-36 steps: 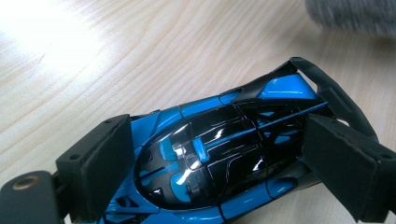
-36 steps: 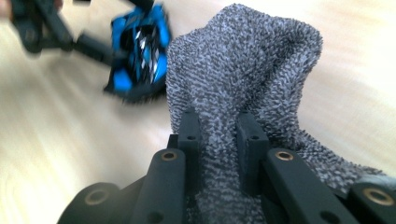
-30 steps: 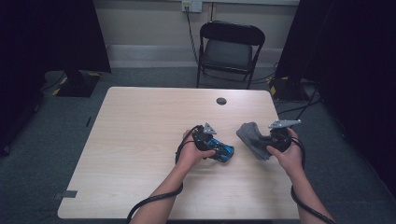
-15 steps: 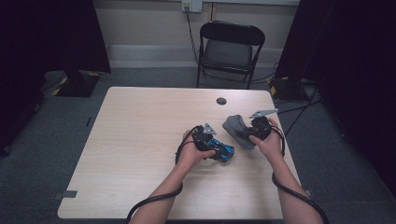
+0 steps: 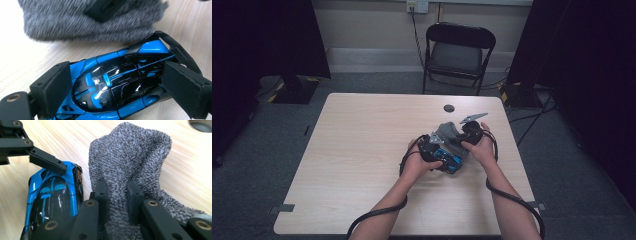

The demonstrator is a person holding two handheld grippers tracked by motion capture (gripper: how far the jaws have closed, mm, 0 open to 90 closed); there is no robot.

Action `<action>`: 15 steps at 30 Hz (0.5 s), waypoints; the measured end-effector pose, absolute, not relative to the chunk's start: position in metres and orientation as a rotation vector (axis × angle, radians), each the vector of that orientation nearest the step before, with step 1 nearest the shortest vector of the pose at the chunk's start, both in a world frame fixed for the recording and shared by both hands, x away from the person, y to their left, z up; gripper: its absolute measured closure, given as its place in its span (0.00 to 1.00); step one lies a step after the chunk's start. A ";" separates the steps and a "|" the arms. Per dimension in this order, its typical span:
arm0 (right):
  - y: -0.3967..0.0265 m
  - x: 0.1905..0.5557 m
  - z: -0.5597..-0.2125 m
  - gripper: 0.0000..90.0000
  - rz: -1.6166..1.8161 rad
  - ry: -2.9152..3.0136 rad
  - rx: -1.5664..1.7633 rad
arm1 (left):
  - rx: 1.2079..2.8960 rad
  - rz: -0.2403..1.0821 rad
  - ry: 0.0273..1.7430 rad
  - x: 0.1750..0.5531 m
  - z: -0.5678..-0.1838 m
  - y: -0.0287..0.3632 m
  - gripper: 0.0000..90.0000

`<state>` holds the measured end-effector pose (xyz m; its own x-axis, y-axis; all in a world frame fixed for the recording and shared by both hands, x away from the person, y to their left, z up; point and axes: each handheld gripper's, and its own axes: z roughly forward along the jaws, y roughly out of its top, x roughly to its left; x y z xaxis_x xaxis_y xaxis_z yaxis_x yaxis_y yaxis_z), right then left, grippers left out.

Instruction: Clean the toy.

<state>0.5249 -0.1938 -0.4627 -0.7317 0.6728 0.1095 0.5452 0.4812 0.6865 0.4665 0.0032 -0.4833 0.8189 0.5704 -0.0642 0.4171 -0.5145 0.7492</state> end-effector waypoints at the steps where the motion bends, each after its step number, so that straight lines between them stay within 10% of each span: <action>1: -0.191 0.525 -0.464 0.84 1.080 2.558 1.049 | 2.179 0.241 0.724 0.466 -0.484 0.003 0.10; 15: -0.165 0.525 -0.480 0.83 1.038 2.631 0.967 | 2.171 0.238 0.730 0.466 -0.484 0.003 0.10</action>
<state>0.5254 -0.1649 -0.4802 -0.7804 0.6189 0.0895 0.5134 0.5524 0.6567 0.4662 0.0034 -0.4841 0.8146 0.5754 -0.0731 0.4217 -0.5009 0.7558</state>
